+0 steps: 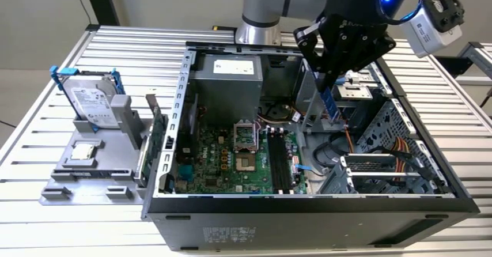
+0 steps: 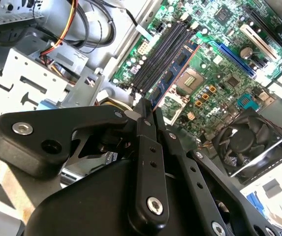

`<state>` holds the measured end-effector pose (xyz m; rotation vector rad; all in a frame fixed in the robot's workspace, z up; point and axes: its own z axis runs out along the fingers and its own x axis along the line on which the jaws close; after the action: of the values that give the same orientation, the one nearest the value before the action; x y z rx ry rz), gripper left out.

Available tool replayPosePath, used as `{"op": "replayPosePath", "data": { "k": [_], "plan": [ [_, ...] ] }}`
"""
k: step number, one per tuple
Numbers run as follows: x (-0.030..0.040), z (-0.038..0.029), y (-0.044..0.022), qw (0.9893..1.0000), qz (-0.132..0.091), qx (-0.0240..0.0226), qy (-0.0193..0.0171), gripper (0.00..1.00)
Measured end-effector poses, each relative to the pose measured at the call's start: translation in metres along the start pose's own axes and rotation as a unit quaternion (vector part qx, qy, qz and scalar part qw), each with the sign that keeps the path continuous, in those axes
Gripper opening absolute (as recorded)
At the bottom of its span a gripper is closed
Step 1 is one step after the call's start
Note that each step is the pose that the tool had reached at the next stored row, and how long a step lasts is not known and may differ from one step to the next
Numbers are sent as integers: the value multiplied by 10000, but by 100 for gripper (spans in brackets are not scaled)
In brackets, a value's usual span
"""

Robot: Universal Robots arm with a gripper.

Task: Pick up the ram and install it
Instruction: 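Insert the ram into the slot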

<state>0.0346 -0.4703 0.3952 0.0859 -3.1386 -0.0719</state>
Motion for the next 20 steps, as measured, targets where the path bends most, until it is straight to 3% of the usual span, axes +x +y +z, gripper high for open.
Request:
{"op": "replayPosePath", "data": {
  "k": [7,20],
  "plan": [
    [0,41,-2,10000,0,0,0,0],
    [0,56,-2,10000,0,-2,-1,0]
  ]
}}
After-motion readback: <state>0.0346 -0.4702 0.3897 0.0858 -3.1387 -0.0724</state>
